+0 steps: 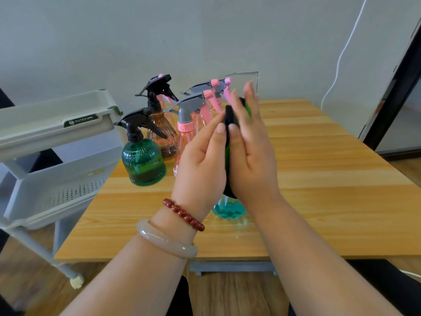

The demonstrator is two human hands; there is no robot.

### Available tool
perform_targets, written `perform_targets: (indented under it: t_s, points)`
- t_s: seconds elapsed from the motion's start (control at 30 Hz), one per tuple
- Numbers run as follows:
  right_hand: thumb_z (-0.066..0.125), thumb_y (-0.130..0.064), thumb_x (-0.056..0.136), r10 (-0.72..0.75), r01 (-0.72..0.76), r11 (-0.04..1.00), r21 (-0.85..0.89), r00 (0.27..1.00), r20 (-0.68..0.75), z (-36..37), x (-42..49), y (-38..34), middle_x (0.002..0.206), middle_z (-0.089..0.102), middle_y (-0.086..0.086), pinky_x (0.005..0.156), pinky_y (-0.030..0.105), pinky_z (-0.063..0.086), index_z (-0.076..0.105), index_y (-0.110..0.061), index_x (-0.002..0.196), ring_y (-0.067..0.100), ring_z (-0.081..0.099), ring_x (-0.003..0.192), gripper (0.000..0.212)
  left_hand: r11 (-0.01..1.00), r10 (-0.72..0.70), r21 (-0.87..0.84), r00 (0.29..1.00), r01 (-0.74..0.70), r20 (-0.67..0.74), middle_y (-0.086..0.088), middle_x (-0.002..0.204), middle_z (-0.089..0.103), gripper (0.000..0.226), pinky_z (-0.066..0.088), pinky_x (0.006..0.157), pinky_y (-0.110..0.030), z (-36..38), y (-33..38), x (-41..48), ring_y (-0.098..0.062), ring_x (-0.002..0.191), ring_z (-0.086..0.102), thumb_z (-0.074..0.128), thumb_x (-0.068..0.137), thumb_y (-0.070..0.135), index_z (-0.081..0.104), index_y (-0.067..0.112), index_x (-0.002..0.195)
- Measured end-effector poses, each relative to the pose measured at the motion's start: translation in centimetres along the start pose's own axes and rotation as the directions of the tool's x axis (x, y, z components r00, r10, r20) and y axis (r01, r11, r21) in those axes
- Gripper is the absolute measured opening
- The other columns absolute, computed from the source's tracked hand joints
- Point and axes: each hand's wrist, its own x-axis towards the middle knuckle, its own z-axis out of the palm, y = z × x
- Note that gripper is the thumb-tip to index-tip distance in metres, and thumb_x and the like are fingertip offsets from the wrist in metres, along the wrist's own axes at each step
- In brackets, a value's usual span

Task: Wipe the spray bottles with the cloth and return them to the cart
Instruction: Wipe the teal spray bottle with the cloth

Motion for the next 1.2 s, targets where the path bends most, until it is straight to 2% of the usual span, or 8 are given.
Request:
perform_targets:
  t_s: [0.2,0.4,0.57,0.77,0.83,0.93,1.03,1.2]
  points:
    - [0.033,-0.021,0.105,0.110,-0.108,0.994,0.028,0.991,-0.078,0.1,0.9,0.3,0.162,0.021,0.003,0.112,0.005,0.015,0.036,-0.013,0.150,0.019,0.013,0.151,0.046,0.999,0.012,0.031,1.000,-0.013,0.012,0.010,0.135,0.060,0.042,0.041,0.111,-0.034,-0.1,-0.1,0.1,0.001,0.128,0.050,0.040,0.098,0.029,0.057,0.020,0.136]
    - [0.037,-0.015,0.105,-0.036,0.033,0.997,-0.065,0.999,-0.032,0.1,0.5,0.2,0.154,0.022,-0.008,0.107,0.000,0.015,0.039,-0.011,0.149,0.025,0.012,0.151,0.043,1.000,-0.018,-0.001,1.000,0.018,0.011,0.007,0.127,0.066,0.038,0.045,0.108,-0.040,-0.5,-0.2,0.3,-0.006,0.123,0.057,0.040,0.100,0.025,0.060,0.021,0.132]
    - [0.040,-0.022,0.102,0.222,-0.223,0.975,0.020,0.949,-0.222,-1.2,1.2,2.0,0.146,0.051,0.002,0.114,0.020,0.031,0.050,-0.011,0.142,0.012,0.042,0.139,0.043,0.997,-0.020,0.077,0.999,0.017,0.035,0.007,0.114,0.070,0.036,0.048,0.102,-0.046,-1.0,0.0,0.3,-0.016,0.112,0.063,0.038,0.097,0.031,0.062,0.031,0.125]
    - [0.042,-0.016,0.103,0.027,-0.037,0.999,-0.019,0.927,-0.374,-2.4,1.8,1.2,0.129,0.057,-0.009,0.104,0.011,0.035,0.056,-0.008,0.134,-0.004,0.049,0.124,0.035,0.959,0.062,0.277,0.998,-0.053,-0.027,0.010,0.087,0.070,0.029,0.053,0.067,-0.020,-1.0,1.2,1.5,-0.001,0.071,0.063,0.044,0.102,0.014,0.065,0.030,0.114]
    - [0.043,-0.017,0.103,0.021,-0.023,1.000,-0.002,0.946,-0.325,-2.3,2.2,0.8,0.128,0.056,-0.012,0.104,0.011,0.035,0.056,-0.012,0.133,-0.004,0.050,0.124,0.033,0.944,0.083,0.320,0.997,-0.077,-0.007,0.010,0.092,0.072,0.024,0.055,0.073,-0.021,-0.8,1.5,1.8,0.000,0.079,0.065,0.052,0.100,0.021,0.067,0.025,0.118]
    - [0.044,-0.025,0.103,0.146,-0.142,0.989,0.033,0.978,-0.151,-1.8,2.2,0.5,0.103,0.058,-0.030,0.083,0.001,0.037,0.057,-0.032,0.113,-0.021,0.053,0.097,0.018,0.924,0.112,0.367,0.994,-0.110,0.015,0.014,0.091,0.071,0.023,0.050,0.070,-0.014,-0.6,1.0,1.7,0.004,0.083,0.063,0.057,0.099,0.023,0.070,0.022,0.118]
    - [0.041,-0.031,0.105,0.229,-0.225,0.973,0.040,0.952,-0.201,-1.6,2.4,0.8,0.065,0.054,-0.016,0.058,0.012,0.035,0.051,-0.032,0.076,-0.006,0.050,0.063,0.030,0.933,0.103,0.346,0.995,-0.097,0.002,0.018,0.090,0.070,0.022,0.049,0.069,-0.010,-0.6,0.7,1.7,0.005,0.083,0.063,0.056,0.099,0.022,0.069,0.024,0.117]
    - [0.039,-0.036,0.105,0.514,-0.453,0.846,0.280,0.832,-0.209,-1.8,3.0,1.4,0.067,0.066,-0.010,0.065,0.027,0.045,0.062,-0.023,0.071,0.006,0.061,0.067,0.043,0.935,0.080,0.346,0.997,-0.080,0.016,0.016,0.090,0.072,0.023,0.053,0.077,-0.017,-0.9,0.6,1.9,0.004,0.087,0.065,0.055,0.100,0.024,0.069,0.025,0.118]
